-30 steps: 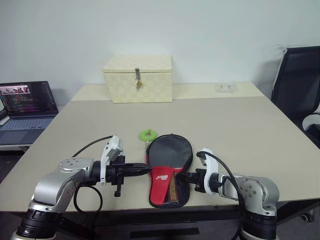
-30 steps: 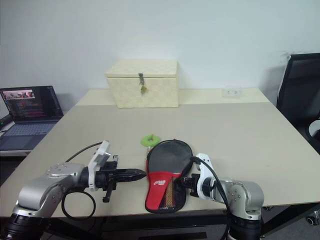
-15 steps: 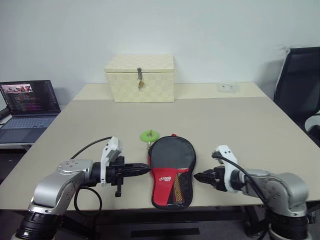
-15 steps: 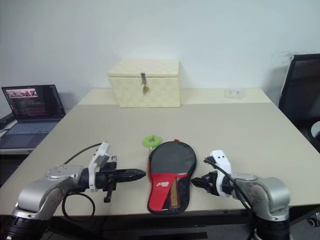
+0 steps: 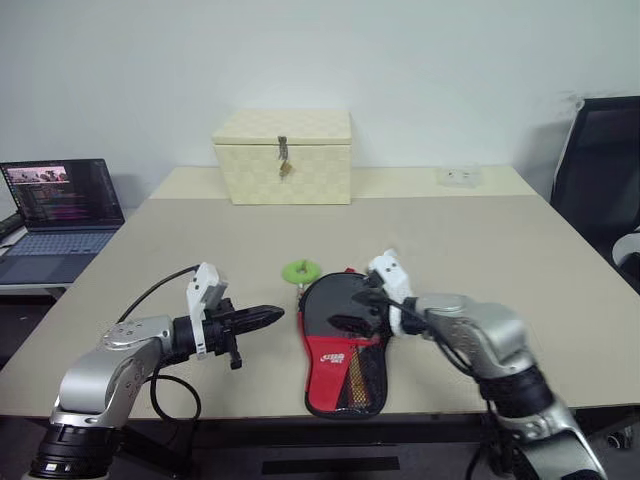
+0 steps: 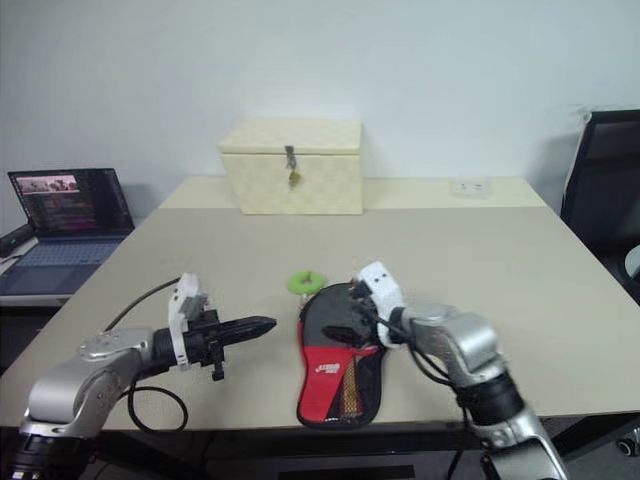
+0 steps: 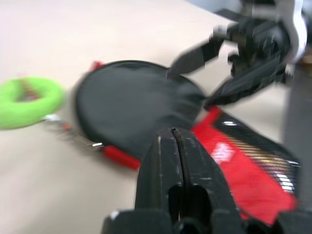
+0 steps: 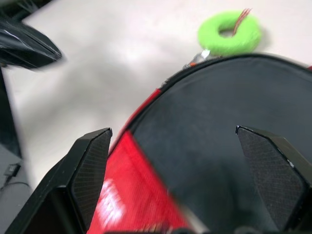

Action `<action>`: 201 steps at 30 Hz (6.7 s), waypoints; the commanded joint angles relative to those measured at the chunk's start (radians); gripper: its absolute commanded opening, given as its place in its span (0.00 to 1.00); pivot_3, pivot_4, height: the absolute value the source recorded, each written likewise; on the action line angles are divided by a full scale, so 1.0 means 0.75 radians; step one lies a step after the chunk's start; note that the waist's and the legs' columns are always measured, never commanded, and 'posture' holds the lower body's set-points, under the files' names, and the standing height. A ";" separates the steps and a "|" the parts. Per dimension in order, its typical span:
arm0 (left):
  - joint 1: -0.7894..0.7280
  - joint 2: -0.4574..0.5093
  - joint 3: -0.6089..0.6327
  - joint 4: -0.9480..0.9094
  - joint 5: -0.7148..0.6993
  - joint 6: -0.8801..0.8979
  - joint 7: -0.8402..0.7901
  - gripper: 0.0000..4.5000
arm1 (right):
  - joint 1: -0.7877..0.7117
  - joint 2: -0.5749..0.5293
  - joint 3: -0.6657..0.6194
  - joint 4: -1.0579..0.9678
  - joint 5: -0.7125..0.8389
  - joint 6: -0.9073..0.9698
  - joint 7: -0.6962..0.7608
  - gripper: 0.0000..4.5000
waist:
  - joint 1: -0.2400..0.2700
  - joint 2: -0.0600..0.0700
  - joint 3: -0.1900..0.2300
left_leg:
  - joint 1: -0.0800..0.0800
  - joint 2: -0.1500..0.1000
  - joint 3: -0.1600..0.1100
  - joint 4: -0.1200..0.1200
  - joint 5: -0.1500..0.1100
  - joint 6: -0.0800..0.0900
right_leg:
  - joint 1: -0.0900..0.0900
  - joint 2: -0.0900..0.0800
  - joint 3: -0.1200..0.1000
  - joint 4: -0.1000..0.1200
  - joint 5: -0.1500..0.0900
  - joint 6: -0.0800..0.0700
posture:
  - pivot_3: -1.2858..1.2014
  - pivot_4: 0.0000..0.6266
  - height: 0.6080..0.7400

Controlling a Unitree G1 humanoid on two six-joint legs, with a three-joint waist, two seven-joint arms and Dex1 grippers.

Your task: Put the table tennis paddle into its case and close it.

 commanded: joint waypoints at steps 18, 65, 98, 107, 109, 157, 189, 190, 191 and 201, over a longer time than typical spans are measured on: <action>-0.849 -0.286 -0.164 1.238 0.527 -0.466 0.324 0.99 | 0.044 0.101 -0.012 0.094 -0.169 -0.176 -0.053 1.00 | 0.033 -0.001 0.000 | -0.001 -0.005 -0.003 0.003 0.000 0.000 | 0.001 0.000 -0.004 0.001 0.002 0.002 | 0.52 0.24 1.00; -1.283 -0.607 -0.229 1.935 0.991 -0.716 0.658 0.00 | 0.203 0.013 0.120 -0.016 -0.306 -0.073 -0.109 1.00 | 0.030 -0.003 -0.001 | -0.002 -0.006 0.002 0.005 0.001 -0.001 | -0.003 0.001 -0.003 0.010 0.001 0.003 | 0.52 0.24 1.00; -1.409 -1.067 -0.532 1.955 1.356 -1.236 0.535 0.00 | 0.438 -0.018 0.233 -0.290 -0.327 0.097 -0.125 1.00 | 0.033 -0.005 -0.004 | 0.000 -0.007 0.002 0.004 0.000 -0.001 | 0.004 0.001 -0.006 0.001 0.001 0.005 | 0.52 0.24 1.00; -1.376 -1.044 -0.481 1.955 1.295 -1.189 0.369 0.24 | 0.388 0.009 0.221 -0.237 -0.327 0.076 -0.119 1.00 | 0.028 -0.005 -0.009 | 0.002 -0.007 0.003 0.004 0.000 -0.001 | 0.005 0.002 -0.005 0.002 0.001 0.005 | 0.52 0.24 1.00; -1.375 -1.033 -0.479 1.952 1.293 -1.199 0.370 0.36 | 0.378 0.012 0.219 -0.227 -0.327 0.075 -0.117 1.00 | 0.027 -0.005 -0.010 | 0.003 -0.007 0.003 0.005 0.000 -0.001 | 0.005 0.003 -0.005 0.003 0.001 0.005 | 0.52 0.24 1.00; -1.022 -0.676 -0.310 1.810 0.943 -1.165 -0.212 0.99 | 0.205 -0.493 -0.173 -0.457 -0.125 0.108 0.022 1.00 | 0.021 -0.005 -0.009 | -0.001 -0.006 0.002 0.005 0.000 0.000 | 0.002 0.001 -0.003 0.003 0.001 0.005 | 0.52 0.24 1.00; -0.939 -0.700 -0.377 1.825 0.977 -1.191 -0.332 1.00 | 0.261 -0.576 -0.079 -0.265 -0.392 -0.226 0.144 0.01 | 0.029 -0.005 -0.010 | 0.000 -0.006 0.004 0.005 0.000 0.000 | 0.004 0.001 -0.003 0.003 0.001 0.005 | 0.52 0.24 1.00; -0.942 -0.701 -0.381 1.829 0.981 -1.187 -0.329 1.00 | 0.279 -0.600 -0.094 -0.307 -0.376 -0.203 0.169 0.01 | 0.030 -0.005 -0.010 | 0.001 -0.006 0.004 0.005 0.000 0.000 | 0.004 0.001 -0.003 0.003 0.001 0.005 | 0.52 0.24 1.00; -0.944 -0.703 -0.383 1.834 0.983 -1.181 -0.325 1.00 | 0.296 -0.622 -0.109 -0.348 -0.358 -0.180 0.191 0.01 | 0.031 -0.005 -0.010 | 0.001 -0.006 0.004 0.005 0.000 0.000 | 0.005 0.001 -0.003 0.003 0.001 0.005 | 0.52 0.24 1.00; -0.958 -0.721 -0.396 1.850 0.988 -1.149 -0.297 1.00 | 0.603 -0.917 -0.232 -0.932 -0.040 0.086 0.466 0.01 | 0.036 -0.005 -0.011 | 0.001 -0.006 0.001 0.006 0.000 0.000 | 0.007 0.001 -0.006 0.000 0.001 0.005 | 0.52 0.24 1.00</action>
